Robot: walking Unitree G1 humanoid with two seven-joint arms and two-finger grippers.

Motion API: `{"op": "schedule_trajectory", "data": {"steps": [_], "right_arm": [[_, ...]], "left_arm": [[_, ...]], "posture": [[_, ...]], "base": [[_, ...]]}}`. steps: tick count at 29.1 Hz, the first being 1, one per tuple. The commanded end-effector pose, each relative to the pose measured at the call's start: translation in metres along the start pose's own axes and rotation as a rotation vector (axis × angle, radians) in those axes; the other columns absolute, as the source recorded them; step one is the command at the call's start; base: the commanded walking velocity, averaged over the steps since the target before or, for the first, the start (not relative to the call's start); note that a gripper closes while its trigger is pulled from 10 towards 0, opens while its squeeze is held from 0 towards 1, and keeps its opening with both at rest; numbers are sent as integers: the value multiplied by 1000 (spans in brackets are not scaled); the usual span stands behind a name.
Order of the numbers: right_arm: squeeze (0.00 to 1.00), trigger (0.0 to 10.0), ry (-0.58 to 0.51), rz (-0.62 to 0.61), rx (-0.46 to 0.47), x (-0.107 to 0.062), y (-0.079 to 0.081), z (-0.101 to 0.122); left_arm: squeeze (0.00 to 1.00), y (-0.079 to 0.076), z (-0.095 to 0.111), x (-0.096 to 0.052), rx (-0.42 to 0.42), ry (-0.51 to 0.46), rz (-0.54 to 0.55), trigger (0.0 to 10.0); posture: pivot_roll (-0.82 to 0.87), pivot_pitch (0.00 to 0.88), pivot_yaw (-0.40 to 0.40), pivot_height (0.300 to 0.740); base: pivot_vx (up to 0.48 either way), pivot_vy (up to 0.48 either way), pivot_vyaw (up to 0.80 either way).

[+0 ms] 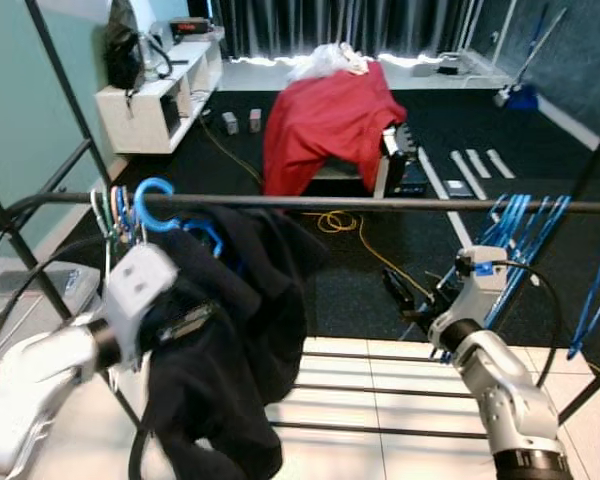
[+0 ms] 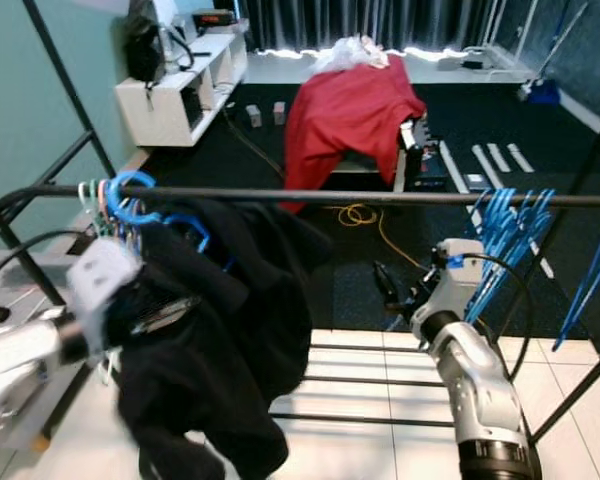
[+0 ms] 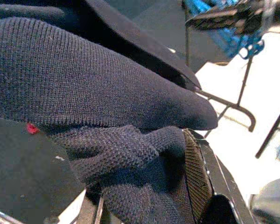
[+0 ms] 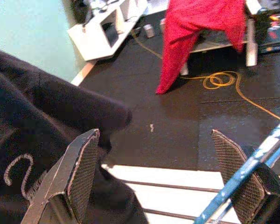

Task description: Hang hanger

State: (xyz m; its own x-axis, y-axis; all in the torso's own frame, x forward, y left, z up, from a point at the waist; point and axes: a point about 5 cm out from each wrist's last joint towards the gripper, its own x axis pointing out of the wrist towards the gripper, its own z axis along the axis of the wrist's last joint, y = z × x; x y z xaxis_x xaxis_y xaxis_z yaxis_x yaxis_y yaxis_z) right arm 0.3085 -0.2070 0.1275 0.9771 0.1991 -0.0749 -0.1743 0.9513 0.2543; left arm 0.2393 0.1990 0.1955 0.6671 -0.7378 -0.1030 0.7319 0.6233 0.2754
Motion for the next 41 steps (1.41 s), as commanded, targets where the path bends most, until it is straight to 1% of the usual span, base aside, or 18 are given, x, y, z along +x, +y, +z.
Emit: {"op": "schedule_trajectory", "data": {"steps": [1, 5, 10, 11, 14, 15, 17, 18, 19, 20, 21, 22, 24, 26, 27, 32, 36, 41], "right_arm": [[0, 10000, -2, 2, 9, 1, 0, -1], [0, 10000, -9, 9, 7, 4, 3, -1], [0, 10000, -41, 20, 5, 4, 6, 2], [0, 10000, -71, 29, 5, 3, 7, 6], [0, 10000, -91, 35, 4, 2, 7, 9], [0, 10000, -136, 44, -13, 1, 9, 19], [0, 10000, -136, 44, -13, 1, 9, 19], [0, 10000, -175, 54, -42, 0, 10, 29], [0, 10000, -175, 54, -42, 0, 10, 29], [0, 10000, -215, 74, -90, 1, 14, 43], [0, 10000, -215, 74, -90, 1, 14, 43], [0, 10000, -245, 93, -124, 1, 18, 55], [0, 10000, -245, 93, -124, 1, 18, 55], [0, 10000, -289, 131, -157, 3, 28, 72], [0, 10000, -289, 131, -157, 3, 28, 72], [0, 10000, -311, 183, -183, 4, 41, 80], [0, 10000, -324, 193, -184, 3, 45, 82], [0, 10000, -306, 162, -195, 1, 43, 79]], "left_arm": [[0, -3, -3, -4, -11, 21, -16, 10000], [0, -15, -17, 5, -40, 47, -43, 10000], [0, -20, -15, 14, -58, 5, -47, 10000], [0, -23, -11, 20, -71, -31, -46, 10000], [0, -25, -8, 24, -81, -55, -46, 10000], [0, -31, 4, 36, -99, -121, -53, 10000], [0, -31, 4, 36, -99, -121, -53, 10000], [0, -39, 15, 46, -108, -180, -67, 10000], [0, -39, 15, 46, -108, -180, -67, 10000], [0, -47, 23, 56, -124, -229, -80, 10000], [0, -47, 23, 56, -124, -229, -80, 10000], [0, -52, 28, 61, -137, -257, -86, 10000], [0, -52, 28, 61, -137, -257, -86, 10000], [0, -50, 26, 60, -144, -256, -62, 10000], [0, -50, 26, 60, -144, -256, -62, 10000], [0, -35, 24, 51, -118, -240, -10, 10000], [0, -28, 27, 50, -100, -238, 2, 10000], [0, -27, 29, 53, -82, -230, 0, 10000]], "posture": [[-78, 5, 14, 740], [-64, 0, 25, 740], [-63, 0, 26, 740], [-46, 2, 18, 740], [-46, 2, 18, 740], [-40, 0, -7, 740], [-40, 0, -7, 740], [-46, 0, -18, 740], [-46, 0, -18, 740], [-60, 0, -31, 740], [-60, 0, -31, 740], [-62, 0, -35, 740], [-62, 0, -35, 740], [-69, 0, -40, 740], [-69, 0, -40, 740], [-82, 0, -38, 740], [-85, 0, -32, 740], [-88, 0, -27, 740]], "base": [[0, 0, 0], [0, 0, 0], [-198, 0, 0], [-251, 0, 0], [-251, 0, 0], [-247, 0, 0], [-247, 0, 0], [-251, 0, 0], [-251, 0, 0], [-259, 0, 0], [-259, 0, 0], [-262, 0, 0], [-262, 0, 0], [-285, 0, 0], [-292, 0, 0], [-301, 0, 0], [-301, 0, 0], [-305, 0, 0]]}}
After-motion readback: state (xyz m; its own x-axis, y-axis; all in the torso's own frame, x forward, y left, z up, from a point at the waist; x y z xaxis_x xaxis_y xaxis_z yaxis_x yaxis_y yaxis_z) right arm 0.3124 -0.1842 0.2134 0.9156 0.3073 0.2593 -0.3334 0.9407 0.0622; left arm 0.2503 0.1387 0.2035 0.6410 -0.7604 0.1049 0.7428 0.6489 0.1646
